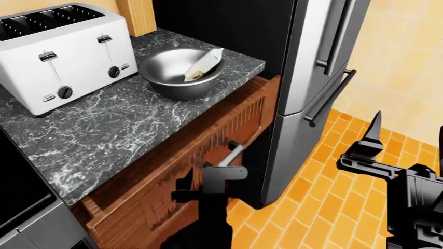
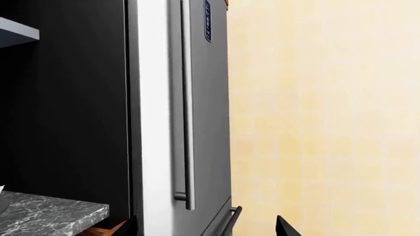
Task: Place the bar in the bowl and close the drawer.
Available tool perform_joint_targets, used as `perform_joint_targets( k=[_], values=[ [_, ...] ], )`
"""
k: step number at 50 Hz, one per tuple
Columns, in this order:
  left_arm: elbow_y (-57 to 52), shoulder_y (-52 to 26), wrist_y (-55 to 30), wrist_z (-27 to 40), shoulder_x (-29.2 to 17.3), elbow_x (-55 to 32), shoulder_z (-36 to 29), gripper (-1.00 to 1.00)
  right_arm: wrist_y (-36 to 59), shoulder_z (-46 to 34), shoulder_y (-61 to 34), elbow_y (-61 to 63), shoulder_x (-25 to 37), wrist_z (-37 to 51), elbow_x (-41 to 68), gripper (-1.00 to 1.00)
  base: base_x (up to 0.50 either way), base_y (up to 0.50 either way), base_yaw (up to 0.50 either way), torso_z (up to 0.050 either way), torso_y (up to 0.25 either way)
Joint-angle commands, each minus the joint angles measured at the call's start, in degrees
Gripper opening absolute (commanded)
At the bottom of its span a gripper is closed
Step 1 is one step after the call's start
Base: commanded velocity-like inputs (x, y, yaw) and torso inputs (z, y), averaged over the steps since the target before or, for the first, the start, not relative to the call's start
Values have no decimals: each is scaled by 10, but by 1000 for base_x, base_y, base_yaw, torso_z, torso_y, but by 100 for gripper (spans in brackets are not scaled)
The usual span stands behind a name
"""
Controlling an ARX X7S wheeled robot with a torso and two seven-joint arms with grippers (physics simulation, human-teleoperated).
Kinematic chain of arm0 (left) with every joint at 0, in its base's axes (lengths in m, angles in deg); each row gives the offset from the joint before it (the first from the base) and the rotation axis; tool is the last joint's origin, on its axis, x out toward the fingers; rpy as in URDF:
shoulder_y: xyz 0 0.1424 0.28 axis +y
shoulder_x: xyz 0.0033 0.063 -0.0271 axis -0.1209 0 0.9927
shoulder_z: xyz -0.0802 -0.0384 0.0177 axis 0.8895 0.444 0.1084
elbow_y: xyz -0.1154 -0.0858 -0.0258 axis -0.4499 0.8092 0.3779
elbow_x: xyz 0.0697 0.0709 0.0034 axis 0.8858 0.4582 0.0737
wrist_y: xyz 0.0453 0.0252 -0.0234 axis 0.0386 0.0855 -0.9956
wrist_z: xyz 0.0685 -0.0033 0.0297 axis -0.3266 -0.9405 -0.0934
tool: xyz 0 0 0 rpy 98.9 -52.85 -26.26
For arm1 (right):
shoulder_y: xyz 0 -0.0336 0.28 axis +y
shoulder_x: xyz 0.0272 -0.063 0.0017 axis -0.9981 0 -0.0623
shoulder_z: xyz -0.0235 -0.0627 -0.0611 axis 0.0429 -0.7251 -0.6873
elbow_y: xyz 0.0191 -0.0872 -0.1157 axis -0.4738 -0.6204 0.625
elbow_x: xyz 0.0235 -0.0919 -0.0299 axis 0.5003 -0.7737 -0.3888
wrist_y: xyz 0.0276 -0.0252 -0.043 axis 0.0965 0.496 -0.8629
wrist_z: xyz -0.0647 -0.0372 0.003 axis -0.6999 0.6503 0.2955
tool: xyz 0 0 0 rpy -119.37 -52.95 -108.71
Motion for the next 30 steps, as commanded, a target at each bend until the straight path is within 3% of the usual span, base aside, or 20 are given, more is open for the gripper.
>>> perform_joint_targets(
  k=[1, 30],
  values=[
    [39, -6, 5, 22, 0, -18, 24, 100, 2, 4, 2, 5, 3, 0, 1, 100, 0, 0, 0, 0, 0],
    [161, -45, 21, 18, 0, -98, 27, 100, 19, 14, 0, 8, 0, -4, 9, 100, 0, 0, 0, 0, 1]
  ],
)
